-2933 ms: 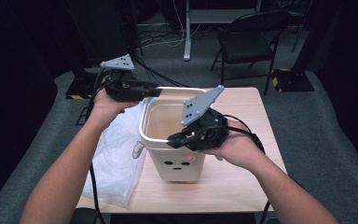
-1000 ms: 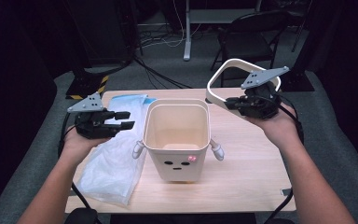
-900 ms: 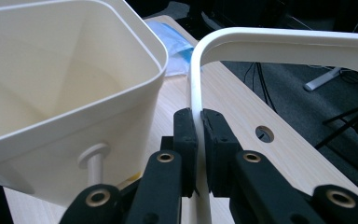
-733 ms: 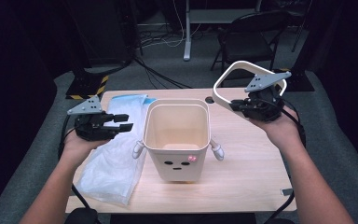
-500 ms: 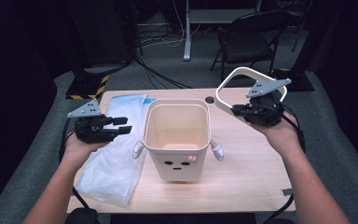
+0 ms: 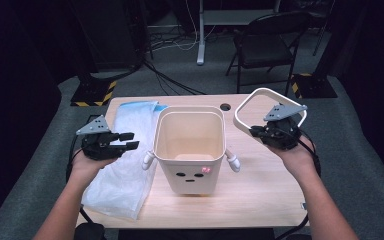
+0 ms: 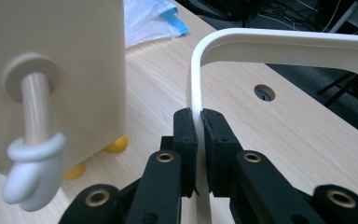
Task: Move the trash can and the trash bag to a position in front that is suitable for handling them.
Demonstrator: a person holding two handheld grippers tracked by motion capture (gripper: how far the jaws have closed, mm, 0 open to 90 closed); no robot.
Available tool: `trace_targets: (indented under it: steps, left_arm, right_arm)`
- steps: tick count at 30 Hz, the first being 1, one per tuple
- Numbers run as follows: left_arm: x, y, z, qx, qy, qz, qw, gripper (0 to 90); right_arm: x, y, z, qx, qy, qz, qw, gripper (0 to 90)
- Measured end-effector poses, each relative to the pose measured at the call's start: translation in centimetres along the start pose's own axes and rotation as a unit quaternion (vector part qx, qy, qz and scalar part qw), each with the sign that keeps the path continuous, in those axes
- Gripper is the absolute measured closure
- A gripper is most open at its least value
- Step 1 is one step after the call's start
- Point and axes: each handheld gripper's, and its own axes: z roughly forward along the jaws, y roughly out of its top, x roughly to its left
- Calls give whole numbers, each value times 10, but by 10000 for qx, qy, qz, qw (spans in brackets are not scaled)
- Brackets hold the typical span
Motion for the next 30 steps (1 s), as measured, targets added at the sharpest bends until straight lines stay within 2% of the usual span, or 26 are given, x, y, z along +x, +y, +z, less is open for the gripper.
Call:
trace_targets:
  steps: [3, 6, 12, 17, 18, 22, 27, 30]
  left_arm:
    - [1, -5, 2, 21, 85, 9, 10000, 576]
    - [2, -10, 5, -10, 59, -22, 10000, 577]
    - [4, -17, 10, 40, 148, -30, 9999, 577]
    - [12, -27, 12, 5, 177, -230, 9996, 575]
    - [15, -29, 12, 68, 268, -280, 9992, 560]
    - [19, -34, 10, 21, 323, -346, 9989, 559]
    - [26, -43, 5, -1, 505, -443, 9977, 552]
    - [35, -51, 0, 102, 780, -472, 9958, 552]
  right_arm:
    - [0, -11, 6, -8, 12, 113, 9999, 843]
    - [2, -19, 12, -2, 11, 172, 9999, 842]
    - [6, -33, 26, 62, 16, 242, 9997, 842]
    - [8, -49, 41, 189, 17, 331, 9993, 841]
    - [8, -55, 46, 198, 23, 423, 9989, 841]
    - [8, -63, 52, 165, -44, 450, 9988, 841]
    - [10, -71, 58, 178, -87, 506, 9985, 841]
    - [11, -80, 65, 218, -83, 562, 9981, 841]
